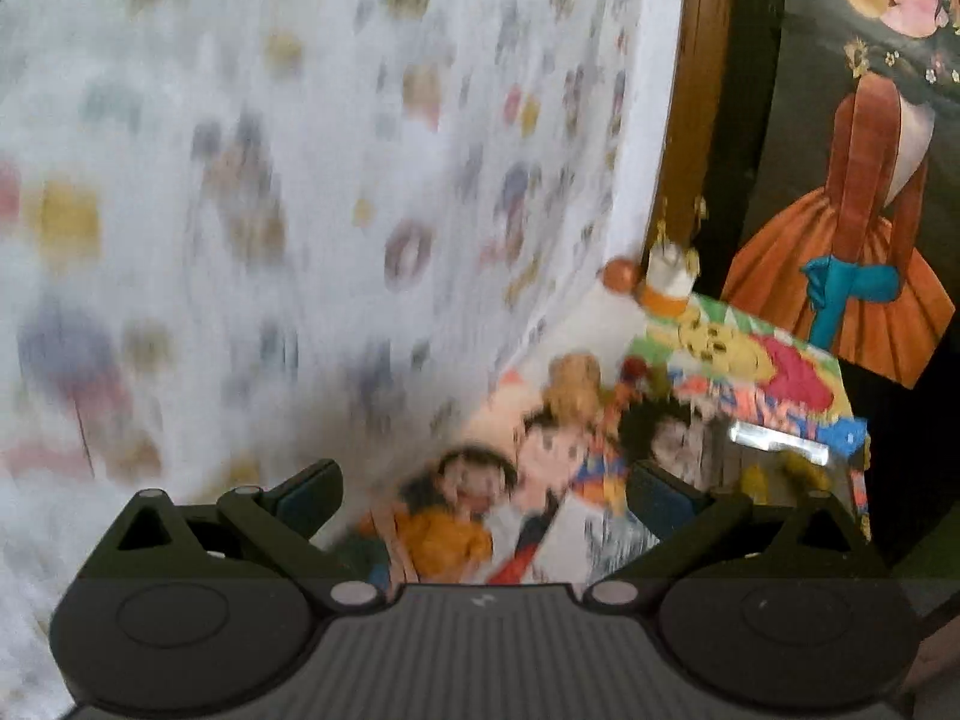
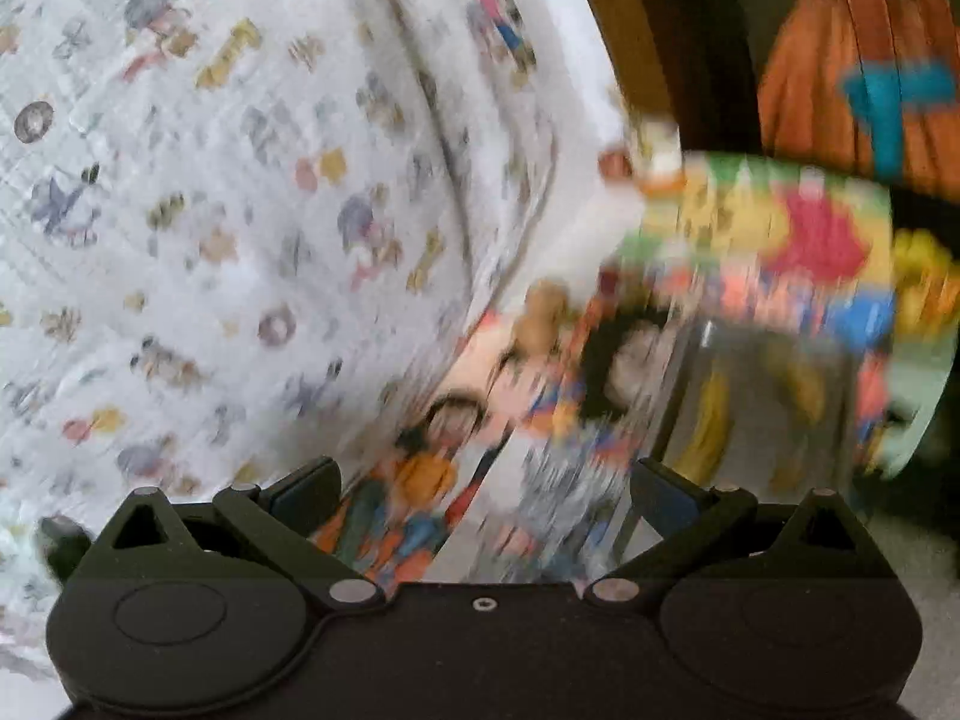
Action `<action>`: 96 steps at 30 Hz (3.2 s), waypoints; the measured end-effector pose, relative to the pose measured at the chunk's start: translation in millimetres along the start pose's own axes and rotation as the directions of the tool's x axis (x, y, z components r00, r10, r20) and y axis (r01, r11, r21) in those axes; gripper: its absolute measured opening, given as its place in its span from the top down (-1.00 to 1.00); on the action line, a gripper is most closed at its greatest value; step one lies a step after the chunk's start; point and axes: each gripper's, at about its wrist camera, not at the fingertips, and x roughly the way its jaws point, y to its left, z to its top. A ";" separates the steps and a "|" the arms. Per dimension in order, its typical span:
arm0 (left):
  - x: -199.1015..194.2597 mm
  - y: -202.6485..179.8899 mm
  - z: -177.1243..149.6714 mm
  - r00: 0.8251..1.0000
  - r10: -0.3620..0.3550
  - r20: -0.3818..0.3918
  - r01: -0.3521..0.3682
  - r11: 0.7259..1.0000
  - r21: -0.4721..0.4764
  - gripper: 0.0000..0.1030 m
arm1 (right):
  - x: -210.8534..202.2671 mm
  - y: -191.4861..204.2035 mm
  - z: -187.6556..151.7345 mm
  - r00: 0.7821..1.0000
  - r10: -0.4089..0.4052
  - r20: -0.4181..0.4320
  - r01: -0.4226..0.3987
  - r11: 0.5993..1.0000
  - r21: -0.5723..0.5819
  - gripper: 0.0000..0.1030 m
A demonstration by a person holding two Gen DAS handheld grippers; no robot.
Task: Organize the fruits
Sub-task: 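Withdraw both grippers from the tray and swing away, then grasp a striped pepino melon with the left gripper while the right gripper grasps the red tomato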
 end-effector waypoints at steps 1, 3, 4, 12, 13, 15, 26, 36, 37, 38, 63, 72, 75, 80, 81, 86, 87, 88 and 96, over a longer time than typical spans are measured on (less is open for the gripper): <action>-0.5 -2.9 11.7 1.000 -0.004 0.003 0.004 1.000 0.010 -0.99 | -2.8 7.9 10.9 0.999 -0.029 0.024 0.031 0.998 -0.051 -0.99; 5.1 -11.3 33.6 1.000 -0.025 -0.011 0.025 0.999 0.032 -0.99 | -4.4 20.2 31.3 0.995 -0.074 0.068 0.084 0.984 -0.158 -0.99; 10.4 -15.3 42.5 0.999 -0.037 -0.029 0.038 0.999 0.035 -0.99 | -3.2 24.5 42.1 0.992 -0.093 0.082 0.108 0.973 -0.204 -0.99; 70.8 -47.6 72.7 0.995 -0.093 -0.027 0.093 0.995 0.031 -0.99 | 49.5 0.4 119.2 0.999 -0.015 0.036 0.025 0.953 -0.303 -0.99; 77.8 -48.8 69.6 0.995 -0.099 0.004 0.099 0.995 0.016 -0.99 | 60.6 -6.9 127.1 1.000 -0.002 0.031 0.011 0.955 -0.297 -0.99; 91.9 -54.4 59.3 0.990 -0.117 0.081 0.118 0.993 -0.001 -0.99 | 83.0 -21.6 136.7 0.999 0.023 0.046 -0.009 0.958 -0.286 -0.99; 203.5 -90.5 5.5 0.970 -0.171 0.173 0.159 0.984 0.083 -0.99 | 235.3 -97.8 133.1 0.997 -0.064 0.037 0.073 0.937 -0.341 -0.99; 268.7 -79.9 -20.5 0.989 -0.076 0.124 0.076 0.997 0.008 -0.99 | 324.5 -110.0 120.8 0.999 -0.032 -0.011 0.022 0.866 -0.500 -0.99; 273.4 -78.0 -21.8 0.990 -0.076 0.117 0.077 0.997 -0.004 -0.99 | 331.0 -110.5 120.9 0.999 -0.033 -0.008 0.024 0.861 -0.508 -0.99; 277.4 -74.9 -23.1 0.991 -0.076 0.112 0.079 0.997 -0.018 -0.99 | 337.0 -110.9 120.3 1.000 -0.027 -0.011 0.017 0.854 -0.520 -0.99; 314.2 -59.6 -34.3 0.981 -0.162 0.109 0.170 0.983 -0.069 -0.78 | 402.5 -124.8 109.8 1.000 -0.009 -0.029 -0.013 0.725 -0.689 -0.40; 324.3 -57.4 -33.4 0.978 -0.195 0.068 0.201 0.975 -0.092 -0.47 | 413.1 -119.4 101.5 1.000 -0.003 -0.019 -0.011 0.691 -0.723 -0.05; 327.5 -55.2 -33.7 0.977 -0.206 0.055 0.211 0.972 -0.106 -0.34 | 413.8 -118.9 99.0 1.000 0.000 -0.014 -0.010 0.692 -0.722 0.04; 330.0 -49.9 -34.4 0.968 -0.243 0.054 0.249 0.960 -0.131 -0.16 | 411.3 -116.7 96.4 1.000 -0.008 -0.004 0.003 0.695 -0.719 0.18; 329.5 -49.6 -34.7 0.967 -0.246 0.058 0.252 0.959 -0.133 -0.14 | 410.6 -116.2 95.3 1.000 -0.008 -0.002 0.004 0.694 -0.720 0.21; 329.6 -43.1 -35.8 0.962 -0.266 0.065 0.273 0.946 -0.174 -0.14 | 410.3 -114.0 94.9 1.000 -0.025 0.001 0.017 0.687 -0.726 0.24; 330.0 -41.8 -36.0 0.960 -0.271 0.067 0.278 0.943 -0.182 -0.14 | 410.2 -113.3 95.3 1.000 -0.029 -0.001 0.019 0.689 -0.725 0.24; 330.4 -41.3 -35.8 0.960 -0.272 0.067 0.280 0.942 -0.186 -0.14 | 410.0 -112.6 95.2 0.999 -0.032 -0.001 0.021 0.688 -0.725 0.24; 327.2 -43.0 -36.5 0.963 -0.264 0.064 0.271 0.946 -0.179 -0.12 | 409.3 -101.9 86.8 0.995 -0.093 0.038 0.091 0.676 -0.731 0.38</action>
